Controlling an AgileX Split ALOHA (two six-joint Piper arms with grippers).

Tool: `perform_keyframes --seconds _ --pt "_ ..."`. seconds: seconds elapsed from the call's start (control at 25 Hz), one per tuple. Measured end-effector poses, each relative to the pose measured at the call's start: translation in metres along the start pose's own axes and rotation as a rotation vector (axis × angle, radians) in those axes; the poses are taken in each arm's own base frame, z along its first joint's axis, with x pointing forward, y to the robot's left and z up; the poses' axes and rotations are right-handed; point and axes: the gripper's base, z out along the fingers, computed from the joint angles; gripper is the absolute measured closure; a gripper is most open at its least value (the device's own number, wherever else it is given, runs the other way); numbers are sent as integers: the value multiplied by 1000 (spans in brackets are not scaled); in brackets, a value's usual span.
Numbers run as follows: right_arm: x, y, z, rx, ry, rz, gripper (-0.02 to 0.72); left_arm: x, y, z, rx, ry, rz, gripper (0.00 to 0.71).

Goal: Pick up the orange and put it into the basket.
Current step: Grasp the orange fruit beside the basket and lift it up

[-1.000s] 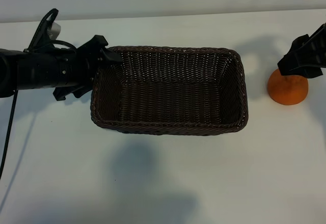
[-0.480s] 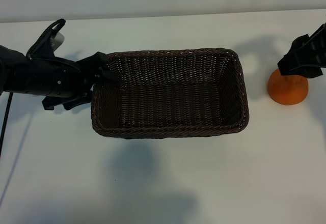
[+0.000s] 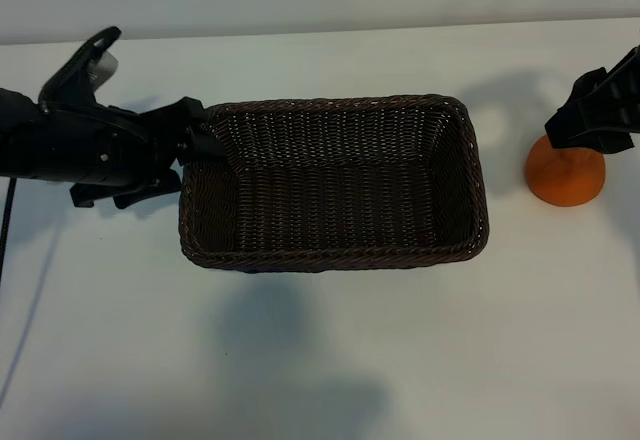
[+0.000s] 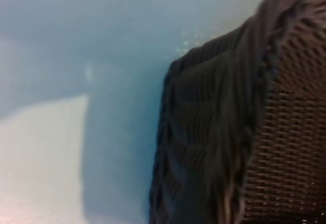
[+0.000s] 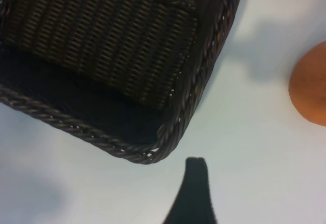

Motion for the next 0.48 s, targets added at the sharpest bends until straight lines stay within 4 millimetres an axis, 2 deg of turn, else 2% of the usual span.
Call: perform_keyframes --seconds 0.24,0.48 --pt "0 0 0 0 1 0 110 2 -5 -11 9 9 47 81" --pt "0 0 0 0 1 0 110 -2 -21 -42 43 -26 173 91"
